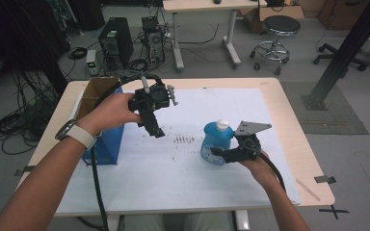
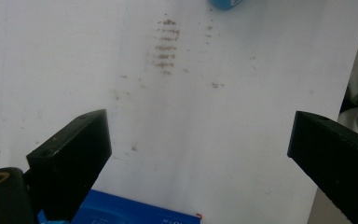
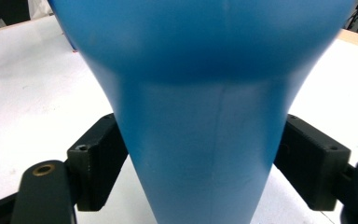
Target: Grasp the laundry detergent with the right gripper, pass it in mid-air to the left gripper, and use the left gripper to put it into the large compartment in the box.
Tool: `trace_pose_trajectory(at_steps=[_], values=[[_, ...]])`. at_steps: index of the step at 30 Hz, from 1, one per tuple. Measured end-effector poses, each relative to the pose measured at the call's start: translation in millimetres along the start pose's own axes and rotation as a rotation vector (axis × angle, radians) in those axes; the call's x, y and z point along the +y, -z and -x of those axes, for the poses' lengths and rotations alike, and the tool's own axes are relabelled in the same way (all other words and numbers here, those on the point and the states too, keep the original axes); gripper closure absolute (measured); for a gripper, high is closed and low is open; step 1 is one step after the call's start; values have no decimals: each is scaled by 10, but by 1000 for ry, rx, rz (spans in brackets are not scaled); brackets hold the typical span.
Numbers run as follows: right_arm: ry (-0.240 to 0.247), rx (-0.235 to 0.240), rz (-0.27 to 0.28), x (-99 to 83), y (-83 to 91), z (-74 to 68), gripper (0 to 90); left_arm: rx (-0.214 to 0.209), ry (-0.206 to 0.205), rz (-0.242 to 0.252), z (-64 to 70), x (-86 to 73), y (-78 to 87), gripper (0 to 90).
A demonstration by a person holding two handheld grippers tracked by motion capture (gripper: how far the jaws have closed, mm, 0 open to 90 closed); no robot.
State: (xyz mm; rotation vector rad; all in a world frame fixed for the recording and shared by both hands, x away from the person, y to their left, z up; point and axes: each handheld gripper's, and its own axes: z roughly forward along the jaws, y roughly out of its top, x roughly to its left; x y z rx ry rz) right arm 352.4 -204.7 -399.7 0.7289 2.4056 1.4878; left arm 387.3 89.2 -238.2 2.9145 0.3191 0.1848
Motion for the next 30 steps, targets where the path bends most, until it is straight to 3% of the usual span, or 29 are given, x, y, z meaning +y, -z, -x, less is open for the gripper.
trace_pose_trajectory(at_steps=[17,30], values=[[23,2,11,7,3,-3,382,-3,5,-3,2,-18,-18,66],[53,-4,4,33,13,-32,437,-1,7,-3,9,-19,-11,66]])
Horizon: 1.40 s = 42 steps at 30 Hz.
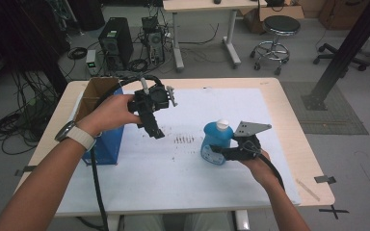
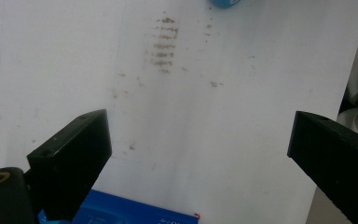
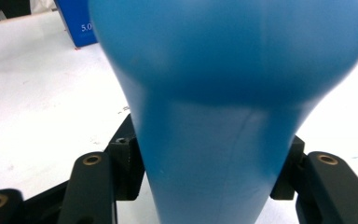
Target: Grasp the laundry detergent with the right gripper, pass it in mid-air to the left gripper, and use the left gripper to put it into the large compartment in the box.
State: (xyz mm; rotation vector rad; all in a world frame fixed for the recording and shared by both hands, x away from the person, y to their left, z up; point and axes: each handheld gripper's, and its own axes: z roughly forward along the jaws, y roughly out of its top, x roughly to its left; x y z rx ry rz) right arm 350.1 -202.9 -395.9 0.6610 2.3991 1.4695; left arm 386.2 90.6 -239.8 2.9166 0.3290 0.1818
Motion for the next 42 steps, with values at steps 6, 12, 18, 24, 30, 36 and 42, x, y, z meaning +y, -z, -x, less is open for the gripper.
trace_pose_trajectory(at_steps=[6,12,18,24,30,36,42], values=[[20,12,-22,66,19,-17,449,0,-4,3,22,8,15,67],[41,46,-25,209,117,-43,449,1,-15,16,79,31,85,67],[66,110,-28,426,262,-106,449,-9,-35,27,160,93,194,68],[84,176,-36,601,373,-163,448,-5,-57,23,254,175,285,67],[97,224,-50,710,437,-186,448,-12,-79,20,353,257,379,68],[115,266,-68,793,429,-222,449,-29,-84,21,400,331,471,71],[134,295,-66,868,395,-258,449,-41,-97,36,454,373,535,70]])
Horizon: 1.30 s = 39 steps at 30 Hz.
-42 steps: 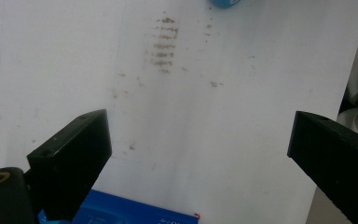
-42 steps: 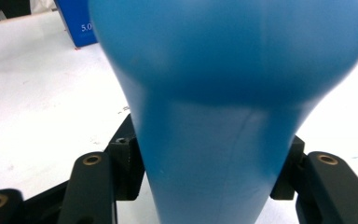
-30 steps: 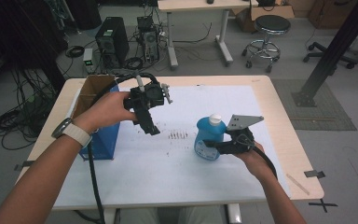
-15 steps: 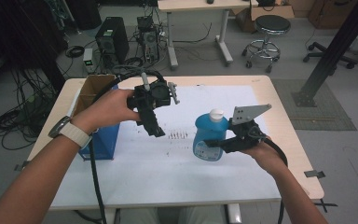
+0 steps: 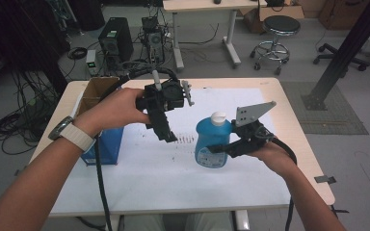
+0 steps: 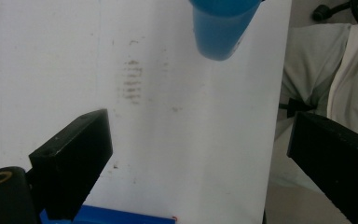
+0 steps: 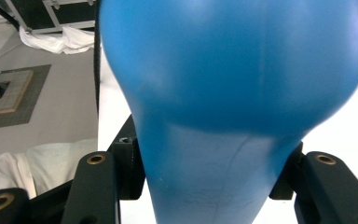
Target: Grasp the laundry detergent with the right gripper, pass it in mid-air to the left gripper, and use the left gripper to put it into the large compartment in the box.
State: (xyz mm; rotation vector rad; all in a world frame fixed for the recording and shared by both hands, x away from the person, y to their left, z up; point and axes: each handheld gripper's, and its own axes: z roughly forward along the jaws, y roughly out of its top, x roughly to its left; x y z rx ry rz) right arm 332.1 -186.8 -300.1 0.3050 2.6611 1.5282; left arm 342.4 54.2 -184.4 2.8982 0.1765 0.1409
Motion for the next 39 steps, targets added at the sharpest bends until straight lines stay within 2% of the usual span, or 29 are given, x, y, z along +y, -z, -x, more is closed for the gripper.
trace_pose_trajectory(at_steps=[12,23,39], values=[[39,55,2,141,-117,-34,449,-10,-18,10,97,39,51,70],[91,103,-12,273,-277,-64,449,-38,-29,18,145,86,84,71],[141,144,-35,431,-488,-119,449,-43,-42,15,149,116,83,71]])
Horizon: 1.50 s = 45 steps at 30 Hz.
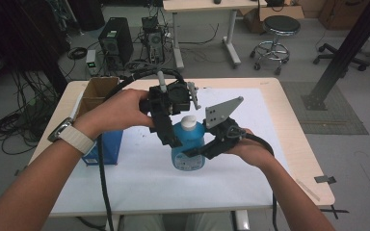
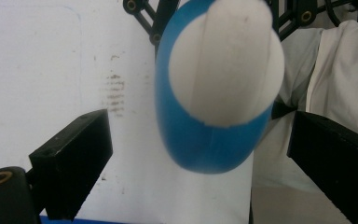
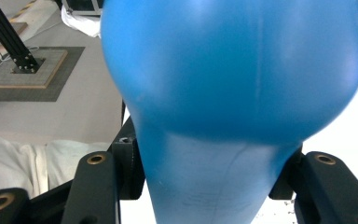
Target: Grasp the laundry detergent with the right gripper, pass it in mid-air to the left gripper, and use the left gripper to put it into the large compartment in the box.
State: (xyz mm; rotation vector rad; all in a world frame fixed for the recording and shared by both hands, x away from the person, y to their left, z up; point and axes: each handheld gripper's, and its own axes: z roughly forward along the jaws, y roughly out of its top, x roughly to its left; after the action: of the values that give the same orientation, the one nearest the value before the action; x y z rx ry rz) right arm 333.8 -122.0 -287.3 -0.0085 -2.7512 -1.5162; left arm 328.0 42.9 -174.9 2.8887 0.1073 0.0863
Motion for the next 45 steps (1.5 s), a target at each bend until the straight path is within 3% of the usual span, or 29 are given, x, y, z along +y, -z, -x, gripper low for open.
trace_pose_trajectory(at_steps=[27,45], values=[[6,15,-12,86,-65,18,449,-16,-13,-17,-14,79,-114,86],[6,13,-14,87,-47,18,449,-26,-13,-16,-31,94,-135,196]])
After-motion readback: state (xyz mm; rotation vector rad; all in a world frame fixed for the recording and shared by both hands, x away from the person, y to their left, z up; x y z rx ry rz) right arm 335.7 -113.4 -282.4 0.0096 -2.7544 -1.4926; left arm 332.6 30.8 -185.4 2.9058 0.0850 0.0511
